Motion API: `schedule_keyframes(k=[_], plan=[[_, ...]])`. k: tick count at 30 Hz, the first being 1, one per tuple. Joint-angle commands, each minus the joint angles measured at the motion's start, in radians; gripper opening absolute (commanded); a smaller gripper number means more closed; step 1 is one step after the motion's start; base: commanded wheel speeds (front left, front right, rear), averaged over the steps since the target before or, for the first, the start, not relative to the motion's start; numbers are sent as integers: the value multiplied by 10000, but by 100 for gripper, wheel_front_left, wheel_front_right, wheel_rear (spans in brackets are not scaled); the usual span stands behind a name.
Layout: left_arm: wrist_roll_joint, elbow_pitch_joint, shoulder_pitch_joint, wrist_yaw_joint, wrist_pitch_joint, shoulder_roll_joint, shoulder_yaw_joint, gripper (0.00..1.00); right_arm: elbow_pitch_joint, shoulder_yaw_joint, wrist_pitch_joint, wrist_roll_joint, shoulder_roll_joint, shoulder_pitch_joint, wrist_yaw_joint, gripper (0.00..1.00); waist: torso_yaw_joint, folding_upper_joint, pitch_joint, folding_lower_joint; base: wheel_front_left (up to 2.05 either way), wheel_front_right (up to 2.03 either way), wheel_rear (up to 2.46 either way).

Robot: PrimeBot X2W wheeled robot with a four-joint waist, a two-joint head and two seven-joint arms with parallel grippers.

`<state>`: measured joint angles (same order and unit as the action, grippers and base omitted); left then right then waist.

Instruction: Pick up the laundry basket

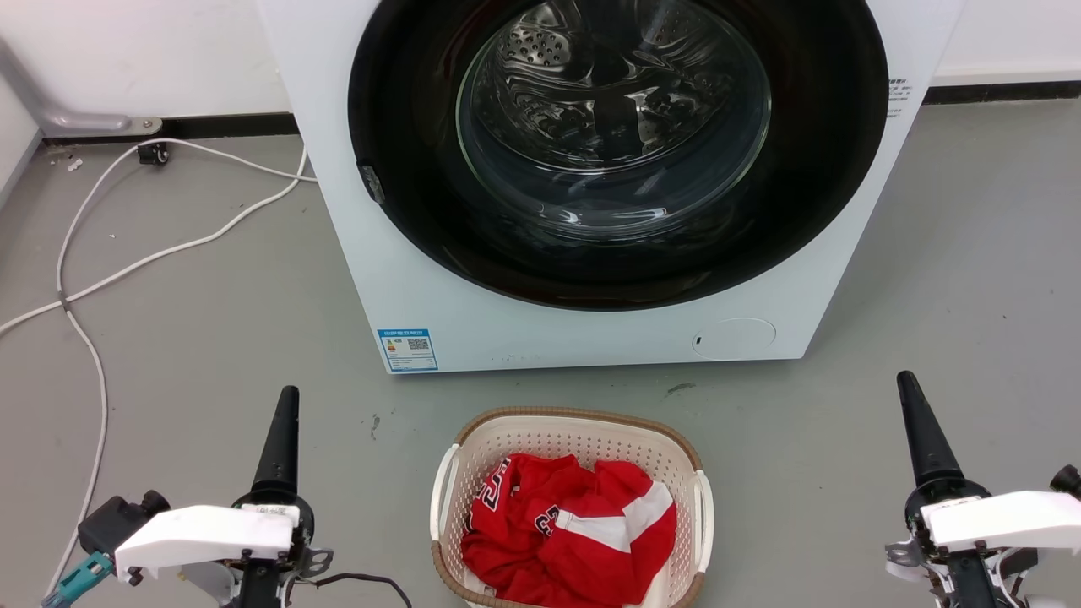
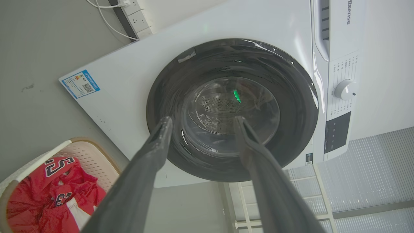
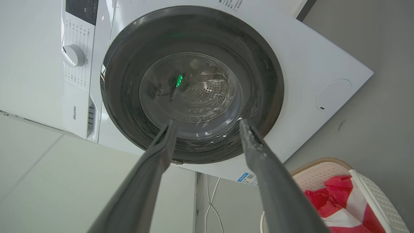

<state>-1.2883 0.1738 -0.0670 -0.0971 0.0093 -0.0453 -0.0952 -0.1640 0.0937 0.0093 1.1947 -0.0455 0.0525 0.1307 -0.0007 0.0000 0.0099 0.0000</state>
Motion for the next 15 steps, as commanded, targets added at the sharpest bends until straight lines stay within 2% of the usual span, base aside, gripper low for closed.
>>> schedule_keyframes(k=[1,9,15], plan=[[636,-348,-104,87,-148,-36,89,100,367,-79,-144,-838,-26,31,2,100,1,0,9,0,0,0,0],[2317,-680,-2,326,-457,-40,368,100,778,-279,-458,-2824,-31,-89,2,100,-5,0,36,0,0,0,0],[3182,-837,67,437,-640,-43,486,100,1004,-381,-638,-3869,-33,-179,1,100,-5,0,49,0,0,0,0]])
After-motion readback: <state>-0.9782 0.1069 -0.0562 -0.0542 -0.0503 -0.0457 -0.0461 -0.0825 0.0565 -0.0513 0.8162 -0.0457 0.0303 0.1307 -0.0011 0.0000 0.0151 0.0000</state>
